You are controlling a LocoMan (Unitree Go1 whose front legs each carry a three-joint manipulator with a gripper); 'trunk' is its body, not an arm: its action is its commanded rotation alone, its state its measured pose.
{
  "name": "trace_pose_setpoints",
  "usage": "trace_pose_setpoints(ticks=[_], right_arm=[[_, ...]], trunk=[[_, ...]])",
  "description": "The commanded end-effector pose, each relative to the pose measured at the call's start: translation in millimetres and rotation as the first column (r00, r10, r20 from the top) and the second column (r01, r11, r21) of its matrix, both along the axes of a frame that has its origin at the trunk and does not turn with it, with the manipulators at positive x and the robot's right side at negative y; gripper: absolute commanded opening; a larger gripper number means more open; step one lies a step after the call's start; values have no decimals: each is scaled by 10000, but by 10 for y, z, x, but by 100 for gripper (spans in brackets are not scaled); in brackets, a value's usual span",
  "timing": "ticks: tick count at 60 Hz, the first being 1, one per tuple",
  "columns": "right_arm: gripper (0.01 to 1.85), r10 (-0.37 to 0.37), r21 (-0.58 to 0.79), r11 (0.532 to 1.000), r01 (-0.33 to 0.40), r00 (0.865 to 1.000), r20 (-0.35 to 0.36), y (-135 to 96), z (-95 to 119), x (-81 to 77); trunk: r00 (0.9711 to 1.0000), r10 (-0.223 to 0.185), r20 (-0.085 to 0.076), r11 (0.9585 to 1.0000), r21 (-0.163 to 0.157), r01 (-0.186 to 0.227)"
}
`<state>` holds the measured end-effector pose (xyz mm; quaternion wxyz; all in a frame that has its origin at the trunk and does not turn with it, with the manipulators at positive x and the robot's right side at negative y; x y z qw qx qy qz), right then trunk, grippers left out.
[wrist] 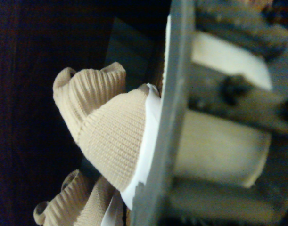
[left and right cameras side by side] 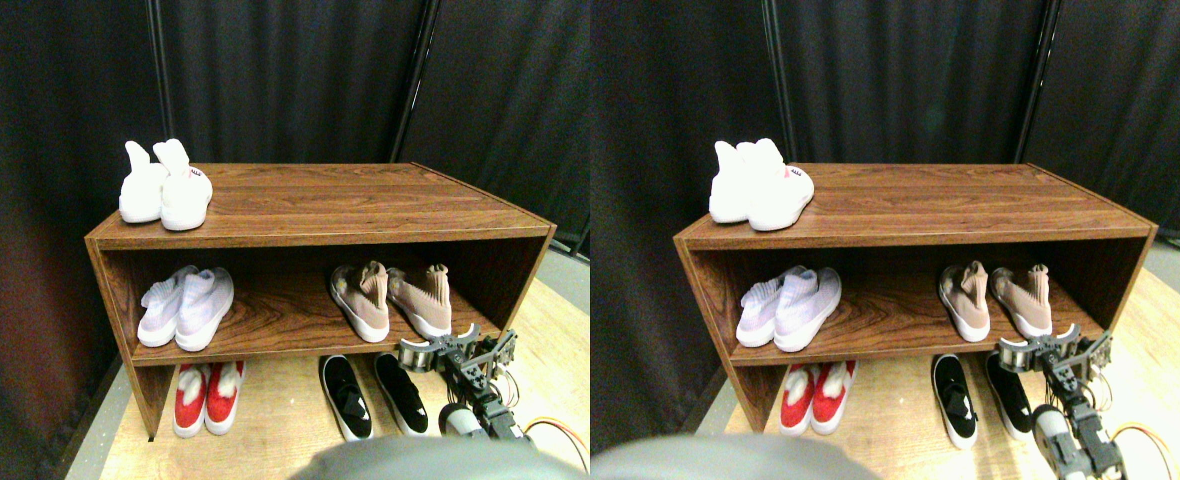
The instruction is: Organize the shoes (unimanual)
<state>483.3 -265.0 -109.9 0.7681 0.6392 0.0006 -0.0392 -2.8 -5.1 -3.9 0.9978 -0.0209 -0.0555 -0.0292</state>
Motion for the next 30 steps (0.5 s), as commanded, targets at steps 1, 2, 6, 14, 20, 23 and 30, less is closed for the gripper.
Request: trace_pose_setpoints(ticks=[1,2,6,14,20,23,30], right_arm=[[149,-183,122,9998,182,9998,67,-11,-9,49],[149,-160,131,9998,160,9999,42,-15,-17,59],[148,-142,186,9997,142,9999,36,-22,-37,77],[148,-229,142,9996,229,9997,-19,-31,-48,101],[153,-284,64,9996,284,9996,-65,-26,-41,122],[151,-318,40,9995,319,9994,-111,-20,-33,117],[153,-124,-22,9999,124,9998,-162,-11,-2,57]], trunk=[[9998,69,-177,9998,-210,-72],[9998,71,-178,9997,-216,-74],[9998,73,-184,9997,-230,-78],[9998,69,-189,9997,-239,-73],[9998,60,-191,9997,-251,-65],[9998,69,-188,9996,-269,-74],[9998,64,-196,9996,-271,-70]])
